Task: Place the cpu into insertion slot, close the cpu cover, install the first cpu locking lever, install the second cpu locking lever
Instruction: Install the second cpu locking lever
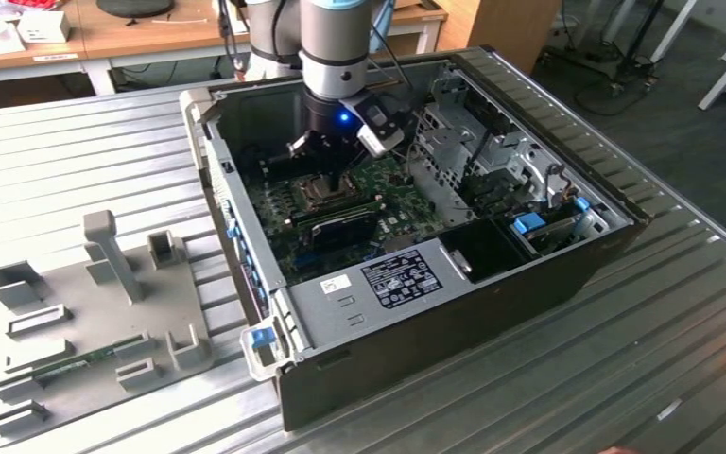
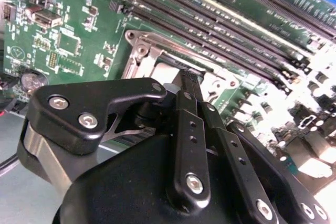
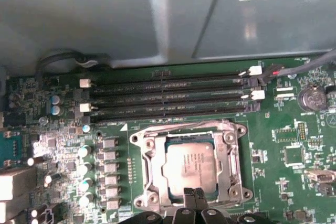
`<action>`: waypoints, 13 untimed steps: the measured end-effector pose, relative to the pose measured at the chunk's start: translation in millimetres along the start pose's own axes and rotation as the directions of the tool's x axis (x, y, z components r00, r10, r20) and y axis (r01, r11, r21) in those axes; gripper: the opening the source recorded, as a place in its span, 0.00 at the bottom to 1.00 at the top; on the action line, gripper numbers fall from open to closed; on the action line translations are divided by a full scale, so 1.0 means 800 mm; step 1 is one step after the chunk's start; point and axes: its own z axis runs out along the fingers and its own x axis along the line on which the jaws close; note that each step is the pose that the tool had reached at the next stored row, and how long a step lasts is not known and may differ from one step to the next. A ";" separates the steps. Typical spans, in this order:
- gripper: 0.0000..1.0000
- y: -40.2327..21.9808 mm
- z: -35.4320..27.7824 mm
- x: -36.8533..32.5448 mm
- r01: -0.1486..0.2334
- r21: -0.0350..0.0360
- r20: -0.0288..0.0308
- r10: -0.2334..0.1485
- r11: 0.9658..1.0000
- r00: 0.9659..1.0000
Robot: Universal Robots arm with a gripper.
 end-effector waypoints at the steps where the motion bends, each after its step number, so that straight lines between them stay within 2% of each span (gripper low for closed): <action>1: 0.11 0.0021 0.0002 -0.0001 0.000 0.000 0.000 0.000 1.000 1.000; 6: 0.11 0.0113 0.0011 0.0002 0.000 0.000 0.000 0.000 1.000 1.000; 13: 0.11 0.0123 0.0010 -0.0005 0.000 0.000 -0.001 0.000 1.000 1.000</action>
